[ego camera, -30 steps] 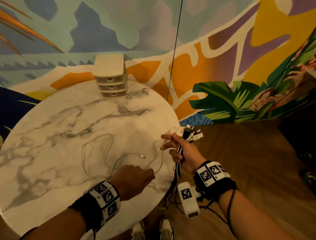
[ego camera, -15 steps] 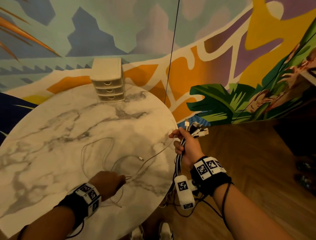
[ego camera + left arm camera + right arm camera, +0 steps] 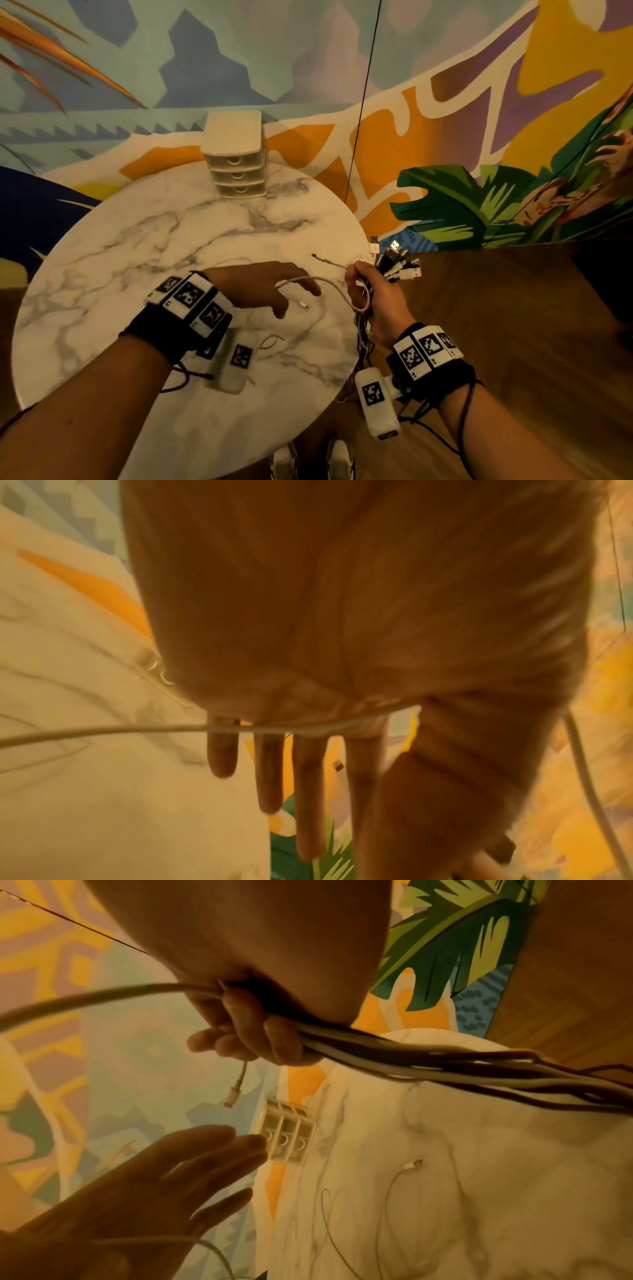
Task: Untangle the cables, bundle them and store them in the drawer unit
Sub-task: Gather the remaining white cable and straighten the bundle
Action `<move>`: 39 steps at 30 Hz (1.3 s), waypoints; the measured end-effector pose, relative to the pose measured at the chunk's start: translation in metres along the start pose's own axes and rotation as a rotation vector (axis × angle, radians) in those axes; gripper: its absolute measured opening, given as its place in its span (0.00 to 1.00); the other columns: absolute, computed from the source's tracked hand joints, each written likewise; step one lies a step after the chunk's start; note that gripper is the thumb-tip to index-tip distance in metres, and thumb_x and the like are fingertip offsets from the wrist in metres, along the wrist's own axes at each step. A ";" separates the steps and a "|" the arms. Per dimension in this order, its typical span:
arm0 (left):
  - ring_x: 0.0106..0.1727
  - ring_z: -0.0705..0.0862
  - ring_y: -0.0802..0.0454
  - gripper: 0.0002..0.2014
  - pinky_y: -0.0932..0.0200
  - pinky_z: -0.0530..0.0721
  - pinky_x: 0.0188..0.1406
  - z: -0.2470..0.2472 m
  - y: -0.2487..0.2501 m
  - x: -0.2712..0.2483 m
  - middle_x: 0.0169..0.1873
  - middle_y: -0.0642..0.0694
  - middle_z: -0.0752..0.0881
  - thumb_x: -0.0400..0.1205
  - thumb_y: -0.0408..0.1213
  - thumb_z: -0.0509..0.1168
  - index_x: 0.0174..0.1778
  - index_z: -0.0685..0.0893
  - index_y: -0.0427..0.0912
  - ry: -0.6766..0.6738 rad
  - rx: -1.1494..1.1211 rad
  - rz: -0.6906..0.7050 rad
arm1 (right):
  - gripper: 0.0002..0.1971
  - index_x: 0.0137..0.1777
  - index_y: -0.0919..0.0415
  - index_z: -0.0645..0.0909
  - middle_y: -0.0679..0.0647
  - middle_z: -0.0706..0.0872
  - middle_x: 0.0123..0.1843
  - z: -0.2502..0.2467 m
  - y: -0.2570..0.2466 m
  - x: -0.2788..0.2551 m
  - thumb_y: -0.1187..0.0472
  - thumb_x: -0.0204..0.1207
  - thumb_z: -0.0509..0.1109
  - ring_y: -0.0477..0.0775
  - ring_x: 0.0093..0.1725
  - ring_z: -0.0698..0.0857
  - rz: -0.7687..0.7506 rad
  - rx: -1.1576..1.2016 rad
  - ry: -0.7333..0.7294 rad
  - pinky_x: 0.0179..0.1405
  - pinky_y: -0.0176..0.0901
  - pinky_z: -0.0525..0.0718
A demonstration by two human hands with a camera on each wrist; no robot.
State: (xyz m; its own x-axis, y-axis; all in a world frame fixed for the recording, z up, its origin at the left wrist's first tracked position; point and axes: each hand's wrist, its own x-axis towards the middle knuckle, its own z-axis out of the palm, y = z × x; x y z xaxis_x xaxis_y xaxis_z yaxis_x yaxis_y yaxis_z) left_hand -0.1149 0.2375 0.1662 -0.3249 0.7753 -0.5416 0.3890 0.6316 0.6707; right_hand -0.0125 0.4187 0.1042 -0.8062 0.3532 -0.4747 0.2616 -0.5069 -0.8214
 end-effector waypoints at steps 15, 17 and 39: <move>0.32 0.79 0.51 0.13 0.61 0.77 0.30 0.039 0.037 0.049 0.37 0.43 0.84 0.85 0.41 0.58 0.53 0.83 0.35 0.531 -0.727 -0.068 | 0.18 0.33 0.64 0.76 0.56 0.75 0.29 -0.001 0.000 -0.021 0.58 0.83 0.58 0.45 0.18 0.62 -0.113 -0.200 -0.189 0.19 0.35 0.58; 0.31 0.78 0.52 0.11 0.62 0.76 0.28 0.041 0.041 0.049 0.35 0.45 0.84 0.85 0.36 0.58 0.49 0.84 0.36 0.617 -0.661 -0.003 | 0.19 0.33 0.65 0.76 0.64 0.74 0.32 -0.002 0.002 -0.024 0.57 0.84 0.57 0.47 0.19 0.62 -0.107 -0.199 -0.210 0.21 0.38 0.56; 0.47 0.75 0.46 0.10 0.44 0.75 0.50 0.046 0.062 0.053 0.38 0.48 0.79 0.82 0.41 0.61 0.43 0.87 0.46 0.817 0.145 0.155 | 0.22 0.25 0.63 0.71 0.54 0.74 0.20 0.003 -0.003 -0.031 0.69 0.84 0.54 0.46 0.17 0.66 -0.202 -0.356 -0.204 0.22 0.39 0.62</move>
State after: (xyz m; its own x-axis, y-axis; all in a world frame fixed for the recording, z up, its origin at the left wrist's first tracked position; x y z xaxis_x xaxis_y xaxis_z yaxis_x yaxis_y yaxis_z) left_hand -0.0681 0.3179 0.1561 -0.7585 0.6394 0.1257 0.5693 0.5563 0.6053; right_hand 0.0104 0.4070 0.1218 -0.9385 0.2373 -0.2509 0.2255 -0.1291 -0.9657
